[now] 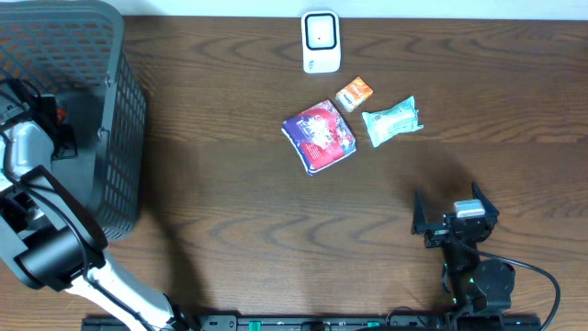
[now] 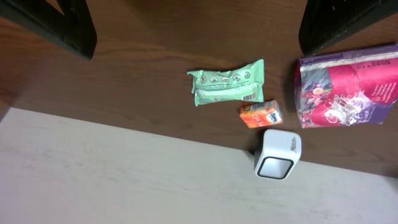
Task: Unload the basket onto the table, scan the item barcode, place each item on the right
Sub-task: 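Reach the left gripper into the basket and grasp the chocolate bar, then carry the chocolate bar to the table and release it beside the packs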
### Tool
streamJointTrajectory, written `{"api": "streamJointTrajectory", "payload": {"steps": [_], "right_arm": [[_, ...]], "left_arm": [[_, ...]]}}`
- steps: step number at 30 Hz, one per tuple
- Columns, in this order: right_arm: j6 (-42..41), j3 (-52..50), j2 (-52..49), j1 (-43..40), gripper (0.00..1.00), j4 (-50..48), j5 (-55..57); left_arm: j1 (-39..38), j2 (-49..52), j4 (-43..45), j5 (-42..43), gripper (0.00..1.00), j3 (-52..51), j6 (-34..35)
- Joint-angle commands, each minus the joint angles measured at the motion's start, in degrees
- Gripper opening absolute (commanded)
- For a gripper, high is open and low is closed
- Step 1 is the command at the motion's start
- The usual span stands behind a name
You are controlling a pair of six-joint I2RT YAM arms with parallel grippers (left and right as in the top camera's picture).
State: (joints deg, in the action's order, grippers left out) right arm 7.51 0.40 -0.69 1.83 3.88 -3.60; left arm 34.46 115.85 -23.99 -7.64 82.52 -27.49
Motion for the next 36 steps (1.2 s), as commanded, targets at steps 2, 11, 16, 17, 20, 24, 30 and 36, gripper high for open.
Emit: {"api": "streamJointTrajectory", "payload": {"steps": [2,11,16,17,20,24,30,36], "right_arm": [[-0.8,0.0,0.3,-0.3,0.99,0.2,0.1],[-0.8,0.0,0.3,-0.3,0.99,0.2,0.1],[-0.8,0.0,0.3,-0.3,0.99,0.2,0.1],[-0.8,0.0,0.3,-0.3,0.99,0.2,0.1],[-0.8,0.0,0.3,-0.3,0.99,0.2,0.1],[-0.8,-0.1,0.3,-0.3,0.99,0.2,0.1],[-0.8,0.0,0.3,-0.3,0.99,0.2,0.1],[-0.8,0.0,0.3,-0.3,0.99,0.2,0.1]], "left_arm": [[0.2,2.9,0.1,1.7,0.61,-0.6,-1.0],[0.0,3.7,-2.5,2.5,0.07,-0.5,-1.0],[-1.5,-1.5,-3.8,2.6,0.07,-0.3,2.6],[-2.2,-3.2,-3.7,2.6,0.07,-0.2,3.5],[-5.4,-10.6,-1.8,2.8,0.07,0.2,5.7],[-10.2,-20.0,1.9,2.7,0.08,0.2,6.3],[-19.2,-34.0,6.5,2.8,0.07,0.2,18.5],[-31.1,-45.4,6.3,3.5,0.07,0.2,38.5]]}}
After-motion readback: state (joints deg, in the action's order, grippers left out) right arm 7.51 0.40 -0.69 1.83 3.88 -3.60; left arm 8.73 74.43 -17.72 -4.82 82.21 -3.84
